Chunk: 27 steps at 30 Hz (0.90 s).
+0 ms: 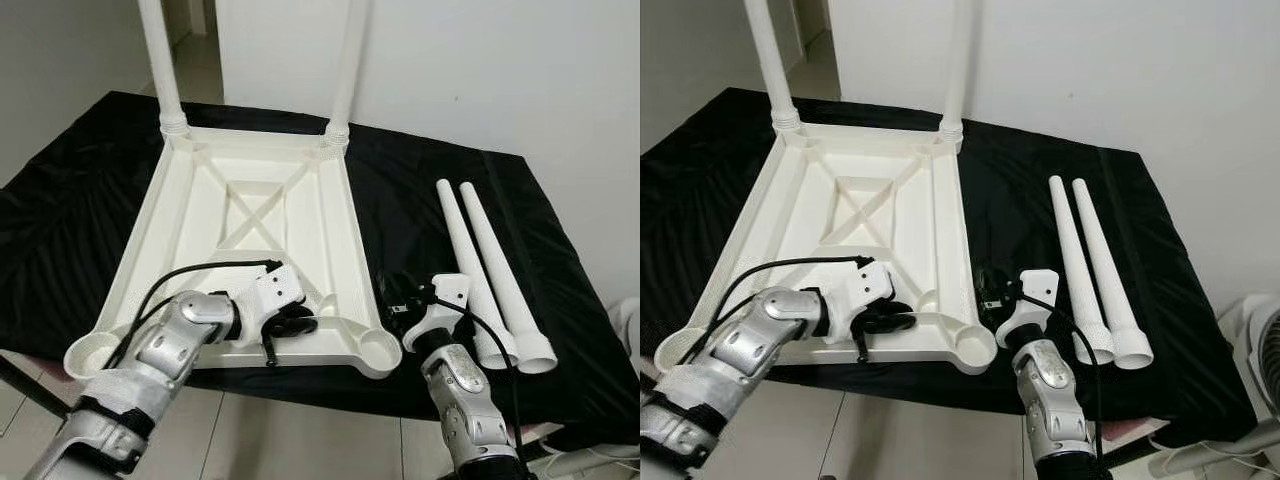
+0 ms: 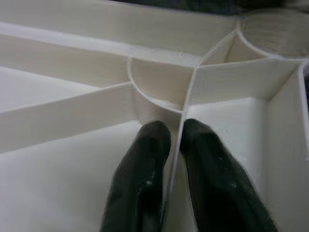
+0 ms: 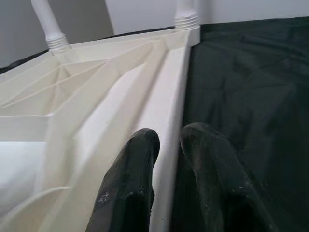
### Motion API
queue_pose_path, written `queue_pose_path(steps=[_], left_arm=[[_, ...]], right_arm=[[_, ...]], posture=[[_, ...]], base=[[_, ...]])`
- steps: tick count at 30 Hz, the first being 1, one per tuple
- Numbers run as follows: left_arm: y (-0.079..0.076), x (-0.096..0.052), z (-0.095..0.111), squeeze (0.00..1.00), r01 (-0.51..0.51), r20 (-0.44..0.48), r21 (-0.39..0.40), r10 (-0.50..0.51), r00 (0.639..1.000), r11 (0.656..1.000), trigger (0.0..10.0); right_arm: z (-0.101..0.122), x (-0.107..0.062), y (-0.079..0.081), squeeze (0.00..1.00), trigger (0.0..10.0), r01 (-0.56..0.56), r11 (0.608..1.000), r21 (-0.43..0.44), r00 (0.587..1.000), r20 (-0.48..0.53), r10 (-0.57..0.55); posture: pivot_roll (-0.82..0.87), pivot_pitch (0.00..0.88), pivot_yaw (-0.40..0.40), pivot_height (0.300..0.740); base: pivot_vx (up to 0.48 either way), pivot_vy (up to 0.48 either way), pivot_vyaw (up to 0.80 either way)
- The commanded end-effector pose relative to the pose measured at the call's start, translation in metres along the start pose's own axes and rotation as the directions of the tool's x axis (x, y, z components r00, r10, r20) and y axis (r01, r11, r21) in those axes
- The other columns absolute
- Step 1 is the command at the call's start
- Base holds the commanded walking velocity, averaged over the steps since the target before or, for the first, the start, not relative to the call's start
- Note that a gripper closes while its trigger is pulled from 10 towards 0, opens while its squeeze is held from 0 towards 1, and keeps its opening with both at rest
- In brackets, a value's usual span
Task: Building children table
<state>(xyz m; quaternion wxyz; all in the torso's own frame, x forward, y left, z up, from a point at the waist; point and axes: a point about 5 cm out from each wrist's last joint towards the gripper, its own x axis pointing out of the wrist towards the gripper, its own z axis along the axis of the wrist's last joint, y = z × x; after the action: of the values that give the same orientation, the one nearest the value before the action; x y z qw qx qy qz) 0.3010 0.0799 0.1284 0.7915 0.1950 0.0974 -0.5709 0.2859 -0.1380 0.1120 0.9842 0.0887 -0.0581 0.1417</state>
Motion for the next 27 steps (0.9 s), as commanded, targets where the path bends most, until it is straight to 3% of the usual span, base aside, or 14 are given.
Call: queue_pose_path(steps=[1, 3, 5, 8, 9, 13, 15, 19, 21, 22, 24, 27], left_arm=[[0.008, 0.001, 0.012, 1.00, -0.123, 0.065, 0.005, 0.123, 0.990, 0.992, 10.0], [0.007, 0.001, 0.013, 1.00, -0.111, 0.074, -0.008, 0.111, 0.991, 0.994, 10.0], [0.003, -0.002, 0.015, 1.00, -0.082, 0.062, 0.068, 0.078, 0.995, 0.994, 10.0], [0.004, -0.002, 0.017, 1.00, -0.105, 0.080, 0.075, 0.099, 0.992, 0.992, 10.0], [0.004, -0.002, 0.018, 0.04, -0.123, 0.100, 0.057, 0.117, 0.988, 0.991, 10.0], [0.010, -0.001, 0.028, 0.00, -0.236, 0.185, -0.018, 0.235, 0.954, 0.972, 10.0], [0.014, 0.001, 0.036, 0.00, -0.309, 0.240, -0.097, 0.324, 0.915, 0.946, 10.0], [0.014, 0.002, 0.038, 0.00, -0.321, 0.254, -0.131, 0.344, 0.904, 0.938, 10.0], [0.016, 0.006, 0.047, 0.00, -0.401, 0.293, -0.208, 0.448, 0.845, 0.892, 10.0], [0.016, 0.006, 0.047, 0.00, -0.401, 0.293, -0.208, 0.448, 0.845, 0.892, 10.0], [0.019, 0.009, 0.057, 0.00, -0.461, 0.334, -0.309, 0.549, 0.766, 0.832, 10.0], [0.019, 0.009, 0.057, 0.00, -0.461, 0.334, -0.309, 0.549, 0.766, 0.832, 10.0]], right_arm=[[-0.003, -0.001, -0.002, 0.00, 10.0, 0.010, 1.000, -0.009, 1.000, -0.008, -0.011], [-0.002, -0.001, -0.001, 0.00, 10.0, 0.011, 1.000, -0.008, 1.000, -0.007, -0.011], [-0.002, -0.001, -0.002, 0.00, 10.0, 0.023, 1.000, -0.006, 1.000, 0.000, -0.023], [-0.001, 0.000, -0.003, 0.00, 10.0, 0.038, 0.999, -0.016, 0.999, 0.005, -0.037], [-0.001, 0.001, -0.003, 0.00, 10.0, 0.041, 0.999, -0.026, 0.999, 0.008, -0.041], [0.000, 0.002, -0.005, 0.00, 10.0, 0.061, 0.997, -0.049, 0.998, 0.022, -0.060], [0.003, 0.004, -0.008, 0.00, 10.0, 0.104, 0.992, -0.069, 0.994, 0.038, -0.101], [0.004, 0.005, -0.010, 0.00, 10.0, 0.119, 0.990, -0.079, 0.992, 0.044, -0.116], [0.006, 0.007, -0.017, 0.00, 10.0, 0.206, 0.973, -0.106, 0.978, 0.055, -0.202], [0.006, 0.007, -0.017, 0.00, 10.0, 0.206, 0.973, -0.106, 0.978, 0.055, -0.202], [0.007, 0.007, -0.032, 0.00, 10.0, 0.348, 0.926, -0.148, 0.937, 0.047, -0.345], [0.007, 0.007, -0.032, 0.00, 10.0, 0.348, 0.926, -0.148, 0.937, 0.047, -0.345]], posture=[[-0.02, 0.034, -0.065, 0.740], [-0.02, 0.034, -0.065, 0.740], [-0.02, 0.033, -0.062, 0.740], [-0.02, 0.033, -0.062, 0.740], [-0.02, 0.030, -0.062, 0.740], [-0.02, 0.023, -0.062, 0.740], [-0.02, 0.016, -0.066, 0.740], [-0.02, 0.014, -0.067, 0.740], [-0.02, 0.005, -0.076, 0.740], [-0.02, 0.005, -0.076, 0.740], [-0.02, 0.004, -0.085, 0.740], [-0.02, 0.004, -0.085, 0.740]], base=[[0.000, 0.000, 0.00], [0.000, 0.000, 0.00], [0.000, 0.000, 0.00], [0.000, 0.000, 0.00], [0.000, 0.000, 0.00], [0.000, 0.000, 0.00], [0.000, 0.000, 0.00], [0.000, 0.000, 0.00], [0.000, 0.000, 0.00], [0.000, 0.000, 0.00], [0.000, 0.000, 0.00], [0.000, 0.000, 0.00]])
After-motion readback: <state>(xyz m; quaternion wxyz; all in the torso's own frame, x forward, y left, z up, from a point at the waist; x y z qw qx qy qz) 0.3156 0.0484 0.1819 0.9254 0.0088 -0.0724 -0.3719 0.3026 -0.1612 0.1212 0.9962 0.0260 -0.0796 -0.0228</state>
